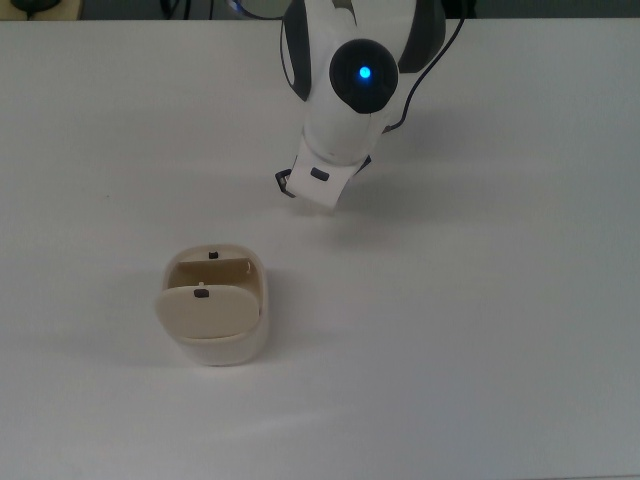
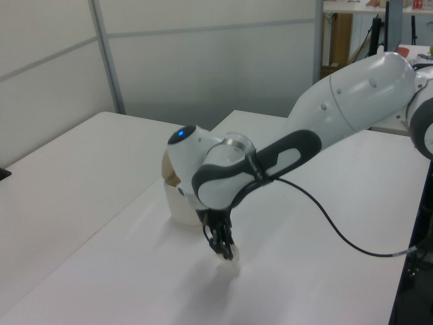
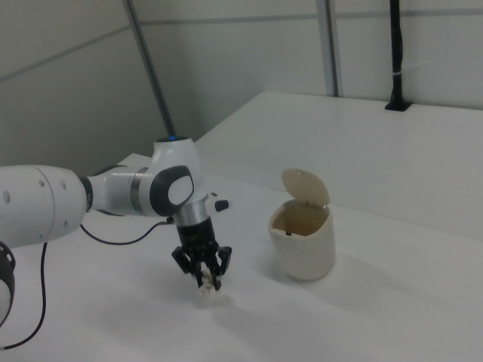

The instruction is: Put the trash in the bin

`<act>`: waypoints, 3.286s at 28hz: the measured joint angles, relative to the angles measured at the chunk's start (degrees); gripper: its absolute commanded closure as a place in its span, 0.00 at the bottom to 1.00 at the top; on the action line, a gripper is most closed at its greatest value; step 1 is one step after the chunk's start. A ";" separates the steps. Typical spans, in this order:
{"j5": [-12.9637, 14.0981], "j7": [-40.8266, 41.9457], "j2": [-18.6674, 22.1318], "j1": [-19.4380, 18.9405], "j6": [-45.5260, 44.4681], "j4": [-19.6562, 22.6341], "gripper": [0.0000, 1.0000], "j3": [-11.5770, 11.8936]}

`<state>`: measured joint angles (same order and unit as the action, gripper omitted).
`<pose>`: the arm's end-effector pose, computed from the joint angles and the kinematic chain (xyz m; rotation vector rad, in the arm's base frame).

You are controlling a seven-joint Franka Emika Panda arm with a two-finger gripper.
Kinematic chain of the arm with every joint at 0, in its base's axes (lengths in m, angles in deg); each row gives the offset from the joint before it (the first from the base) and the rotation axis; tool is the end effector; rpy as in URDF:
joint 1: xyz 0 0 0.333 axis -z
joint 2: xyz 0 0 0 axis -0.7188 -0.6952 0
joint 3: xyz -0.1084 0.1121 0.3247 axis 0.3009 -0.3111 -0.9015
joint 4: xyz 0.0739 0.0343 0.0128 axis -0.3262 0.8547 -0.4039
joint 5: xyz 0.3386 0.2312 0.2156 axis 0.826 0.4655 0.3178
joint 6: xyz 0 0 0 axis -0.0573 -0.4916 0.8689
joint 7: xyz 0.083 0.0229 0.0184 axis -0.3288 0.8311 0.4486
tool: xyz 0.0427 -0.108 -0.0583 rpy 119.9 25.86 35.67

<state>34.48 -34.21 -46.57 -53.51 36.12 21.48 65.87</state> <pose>0.6893 0.1162 0.3260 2.9835 0.5816 -0.2805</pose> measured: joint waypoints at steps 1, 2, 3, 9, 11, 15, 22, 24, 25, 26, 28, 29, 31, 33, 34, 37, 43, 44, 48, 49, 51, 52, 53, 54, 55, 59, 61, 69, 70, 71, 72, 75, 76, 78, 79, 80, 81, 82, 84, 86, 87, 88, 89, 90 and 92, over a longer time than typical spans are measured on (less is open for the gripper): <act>0.00 0.00 0.49 0.20 0.01 -0.44 0.62 0.16; 0.00 0.00 1.11 0.56 0.01 -0.95 0.62 0.29; 0.00 0.00 1.89 1.04 0.02 -1.47 0.62 0.39; 0.10 0.00 8.61 6.65 0.00 -4.15 0.62 0.71; 0.71 0.02 10.32 8.96 0.00 -5.49 0.62 0.74; 2.97 0.09 10.83 12.10 0.29 -8.00 0.62 0.78; 7.17 -0.04 7.64 13.33 12.49 -8.59 0.62 0.76; 8.27 -0.20 6.17 13.32 16.33 -8.59 0.62 0.76; 8.61 -0.27 5.45 13.33 18.15 -8.60 0.62 0.76; 8.89 -0.44 4.43 13.33 20.58 -8.60 0.62 0.76; 9.00 -0.86 3.27 13.33 22.99 -8.65 0.61 0.76; 9.01 -1.06 2.82 13.33 23.89 -8.68 0.61 0.76; 9.03 -1.31 2.06 13.34 25.36 -8.77 0.58 0.76; 9.04 -1.38 1.78 13.34 25.80 -8.82 0.44 0.76; 9.05 -1.43 1.73 13.34 25.88 -8.85 0.30 0.76; 9.06 -1.62 1.72 13.33 25.89 -8.96 0.00 0.76; 9.06 -3.61 1.72 13.06 25.89 -9.23 0.00 0.57; 9.06 -3.83 1.72 13.01 25.89 -9.25 0.00 0.54; 9.06 -4.52 1.78 12.89 25.89 -9.52 0.00 0.49; 9.05 -4.54 1.85 12.89 25.88 -9.64 0.00 0.49; 9.05 -4.56 2.17 12.89 25.11 -9.98 0.00 0.50; 9.05 -4.58 2.44 12.89 24.01 -10.21 0.00 0.50; 9.05 -4.60 2.96 12.89 21.97 -10.54 0.00 0.50; 9.05 -4.61 3.36 12.89 20.69 -10.70 0.00 0.50; 9.05 -4.62 3.84 12.89 19.21 -10.85 0.00 0.50; 9.05 -4.77 6.67 12.91 12.68 -11.14 0.00 0.51; 9.05 -4.84 7.99 12.95 10.04 -11.17 0.00 0.53; 9.05 -4.94 13.06 13.54 0.24 -11.20 0.00 0.99; 9.05 -4.94 13.57 13.58 -0.87 -11.20 0.00 1.12; 9.05 -4.94 14.09 13.60 -2.25 -11.21 0.00 1.25; 9.02 -4.94 14.61 13.61 -3.80 -11.21 0.00 1.39; 8.56 -4.94 16.41 13.61 -9.00 -11.22 0.00 1.72; 8.45 -4.94 16.91 13.61 -10.48 -11.21 0.00 1.77; 8.35 -4.94 17.78 13.62 -12.99 -11.21 0.00 1.81; 8.33 -4.94 18.11 13.62 -13.83 -11.22 0.00 1.81; 8.32 -4.94 18.48 13.62 -14.53 -11.21 0.00 1.81; 8.31 -4.94 18.65 13.62 -14.79 -11.21 0.00 1.81; 8.25 -4.94 18.75 13.62 -14.88 -11.21 0.00 1.81; 7.98 -4.94 18.76 13.62 -14.89 -11.19 0.00 1.81; 7.66 -4.94 18.70 13.62 -14.89 -11.10 0.00 1.81; 7.57 -4.94 18.68 13.63 -14.89 -11.06 0.00 1.82; 7.51 -4.94 18.67 13.63 -14.89 -11.01 0.00 1.82; 7.48 -4.94 18.66 13.63 -14.89 -10.99 0.00 1.82; 7.46 -4.94 18.66 13.63 -14.89 -10.96 0.00 1.82; 7.46 -4.94 18.65 13.63 -14.89 -10.93 0.00 1.82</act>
<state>41.94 -39.15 -27.92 -39.88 21.23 10.55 67.69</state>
